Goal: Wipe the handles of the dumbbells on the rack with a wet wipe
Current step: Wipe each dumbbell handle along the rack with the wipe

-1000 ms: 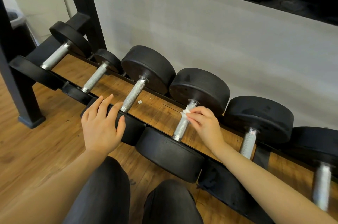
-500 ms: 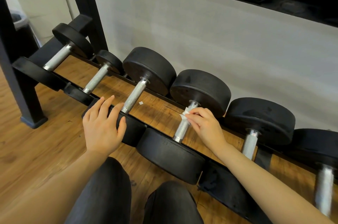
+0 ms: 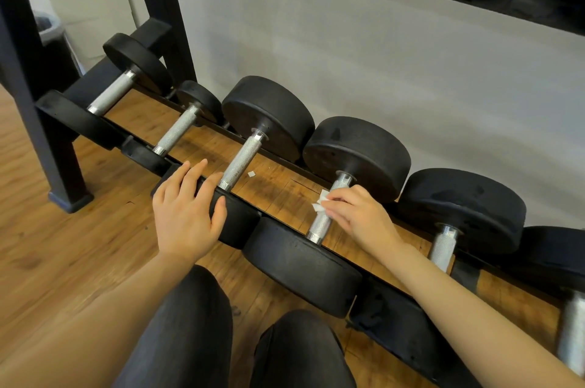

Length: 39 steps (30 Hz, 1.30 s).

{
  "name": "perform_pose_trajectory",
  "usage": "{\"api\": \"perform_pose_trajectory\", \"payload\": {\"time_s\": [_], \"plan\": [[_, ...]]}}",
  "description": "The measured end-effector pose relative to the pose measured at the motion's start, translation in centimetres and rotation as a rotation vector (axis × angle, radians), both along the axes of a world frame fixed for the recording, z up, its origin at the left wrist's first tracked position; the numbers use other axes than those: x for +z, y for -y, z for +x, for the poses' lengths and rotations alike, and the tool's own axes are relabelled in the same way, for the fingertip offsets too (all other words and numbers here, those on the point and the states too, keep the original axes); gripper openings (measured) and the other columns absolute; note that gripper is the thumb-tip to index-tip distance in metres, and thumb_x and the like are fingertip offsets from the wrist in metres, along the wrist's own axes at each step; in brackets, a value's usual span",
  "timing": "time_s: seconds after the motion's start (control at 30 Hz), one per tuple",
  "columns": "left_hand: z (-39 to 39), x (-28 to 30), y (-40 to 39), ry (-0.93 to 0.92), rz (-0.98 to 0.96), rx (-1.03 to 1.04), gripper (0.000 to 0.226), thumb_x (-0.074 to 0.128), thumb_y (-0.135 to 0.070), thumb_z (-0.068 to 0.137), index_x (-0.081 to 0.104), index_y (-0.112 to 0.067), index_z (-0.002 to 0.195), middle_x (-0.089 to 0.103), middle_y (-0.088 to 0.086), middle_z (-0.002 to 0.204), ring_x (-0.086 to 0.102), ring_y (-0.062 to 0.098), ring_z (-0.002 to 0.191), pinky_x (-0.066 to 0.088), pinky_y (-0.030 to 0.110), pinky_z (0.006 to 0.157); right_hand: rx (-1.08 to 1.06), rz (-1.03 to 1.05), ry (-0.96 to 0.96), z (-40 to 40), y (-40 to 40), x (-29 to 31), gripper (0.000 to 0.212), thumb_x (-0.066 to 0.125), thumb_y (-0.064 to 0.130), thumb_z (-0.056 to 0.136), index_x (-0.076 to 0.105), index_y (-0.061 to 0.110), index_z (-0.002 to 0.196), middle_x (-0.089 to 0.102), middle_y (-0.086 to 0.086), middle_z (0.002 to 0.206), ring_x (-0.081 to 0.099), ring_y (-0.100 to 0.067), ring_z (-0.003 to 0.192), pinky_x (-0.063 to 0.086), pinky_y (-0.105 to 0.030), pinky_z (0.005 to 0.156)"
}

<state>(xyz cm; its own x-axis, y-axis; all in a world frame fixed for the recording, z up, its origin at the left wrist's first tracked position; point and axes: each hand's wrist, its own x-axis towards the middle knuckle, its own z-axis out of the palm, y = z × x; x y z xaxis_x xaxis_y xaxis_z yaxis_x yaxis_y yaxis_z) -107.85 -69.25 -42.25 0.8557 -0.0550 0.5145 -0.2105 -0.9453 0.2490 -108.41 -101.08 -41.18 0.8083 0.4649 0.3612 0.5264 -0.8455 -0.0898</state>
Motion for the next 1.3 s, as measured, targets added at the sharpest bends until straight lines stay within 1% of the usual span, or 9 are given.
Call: {"api": "perform_pose_trajectory", "payload": {"time_s": [0.17, 0.3, 0.4, 0.5, 0.6, 0.67, 0.8, 0.97, 1.3], "plan": [[0.0, 0.0, -0.1, 0.002, 0.005, 0.000, 0.049, 0.038, -0.039, 0.094, 0.063, -0.014, 0.126, 0.053, 0.012, 0.141, 0.039, 0.035, 0.137, 0.031, 0.054, 0.106, 0.001, 0.059, -0.034, 0.6, -0.1, 0.1, 0.019, 0.066, 0.021, 0.087, 0.073, 0.016, 0.105, 0.063, 0.000, 0.107, 0.054, -0.016, 0.098, 0.054, -0.028, 0.073], [0.0, -0.1, -0.1, -0.007, 0.003, 0.000, 0.049, 0.038, -0.039, 0.094, 0.063, -0.014, 0.127, 0.053, 0.012, 0.141, 0.039, 0.035, 0.138, 0.031, 0.054, 0.106, 0.084, -0.018, -0.063, 0.4, -0.5, -0.2, 0.021, 0.065, 0.021, 0.089, 0.071, 0.017, 0.108, 0.060, 0.000, 0.108, 0.054, -0.018, 0.098, 0.054, -0.029, 0.065], [0.0, 0.0, 0.0, -0.015, 0.004, 0.001, 0.049, 0.037, -0.039, 0.094, 0.063, -0.014, 0.127, 0.053, 0.012, 0.142, 0.039, 0.035, 0.137, 0.030, 0.054, 0.107, 0.023, -0.011, -0.028, 0.8, -0.1, 0.3, 0.022, 0.062, 0.023, 0.089, 0.071, 0.016, 0.108, 0.061, -0.001, 0.108, 0.055, -0.019, 0.098, 0.057, -0.032, 0.064], [0.0, 0.0, 0.0, -0.016, 0.006, -0.001, 0.049, 0.037, -0.039, 0.094, 0.063, -0.014, 0.127, 0.053, 0.012, 0.142, 0.039, 0.035, 0.137, 0.030, 0.054, 0.107, 0.024, -0.004, -0.008, 0.4, -0.6, 0.3, 0.024, 0.057, 0.028, 0.090, 0.072, 0.015, 0.105, 0.061, -0.001, 0.105, 0.054, -0.019, 0.094, 0.055, -0.028, 0.062], [0.0, 0.0, 0.0, -0.019, 0.001, 0.000, 0.049, 0.037, -0.039, 0.094, 0.063, -0.014, 0.127, 0.053, 0.012, 0.142, 0.039, 0.035, 0.137, 0.031, 0.054, 0.107, 0.087, -0.046, -0.039, -0.2, -0.9, 0.1, 0.021, 0.067, 0.022, 0.087, 0.072, 0.016, 0.106, 0.062, -0.001, 0.105, 0.055, -0.019, 0.092, 0.053, -0.027, 0.058], [0.0, 0.0, -0.1, -0.016, 0.002, -0.001, 0.049, 0.037, -0.039, 0.094, 0.063, -0.014, 0.127, 0.053, 0.012, 0.141, 0.039, 0.035, 0.137, 0.031, 0.055, 0.106, 0.090, -0.063, -0.032, 0.1, -0.6, 0.2, 0.023, 0.070, 0.020, 0.085, 0.072, 0.015, 0.107, 0.062, -0.001, 0.106, 0.057, -0.019, 0.093, 0.055, -0.028, 0.060], [0.1, 0.0, -0.1, -0.009, 0.001, -0.008, 0.048, 0.037, -0.039, 0.094, 0.063, -0.014, 0.127, 0.053, 0.012, 0.141, 0.039, 0.035, 0.137, 0.031, 0.055, 0.106, 0.057, 0.011, -0.064, 0.4, -0.5, 0.1, 0.025, 0.058, 0.027, 0.090, 0.071, 0.016, 0.108, 0.060, 0.000, 0.108, 0.054, -0.018, 0.097, 0.056, -0.032, 0.066], [0.1, 0.0, -0.1, -0.015, 0.001, -0.010, 0.049, 0.036, -0.039, 0.094, 0.063, -0.014, 0.127, 0.053, 0.012, 0.142, 0.038, 0.035, 0.138, 0.030, 0.055, 0.107, 0.118, -0.023, -0.118, 0.5, -0.3, 0.3, 0.028, 0.053, 0.031, 0.092, 0.071, 0.020, 0.110, 0.060, 0.004, 0.108, 0.054, -0.014, 0.098, 0.056, -0.031, 0.067], [0.0, -0.1, -0.1, 0.002, 0.003, -0.006, 0.049, 0.036, -0.039, 0.094, 0.063, -0.014, 0.126, 0.052, 0.012, 0.141, 0.038, 0.034, 0.138, 0.031, 0.056, 0.107, 0.150, -0.048, -0.113, 0.7, -0.4, 0.3, 0.027, 0.054, 0.030, 0.091, 0.071, 0.018, 0.108, 0.062, 0.001, 0.107, 0.056, -0.017, 0.096, 0.056, -0.033, 0.067]]}}
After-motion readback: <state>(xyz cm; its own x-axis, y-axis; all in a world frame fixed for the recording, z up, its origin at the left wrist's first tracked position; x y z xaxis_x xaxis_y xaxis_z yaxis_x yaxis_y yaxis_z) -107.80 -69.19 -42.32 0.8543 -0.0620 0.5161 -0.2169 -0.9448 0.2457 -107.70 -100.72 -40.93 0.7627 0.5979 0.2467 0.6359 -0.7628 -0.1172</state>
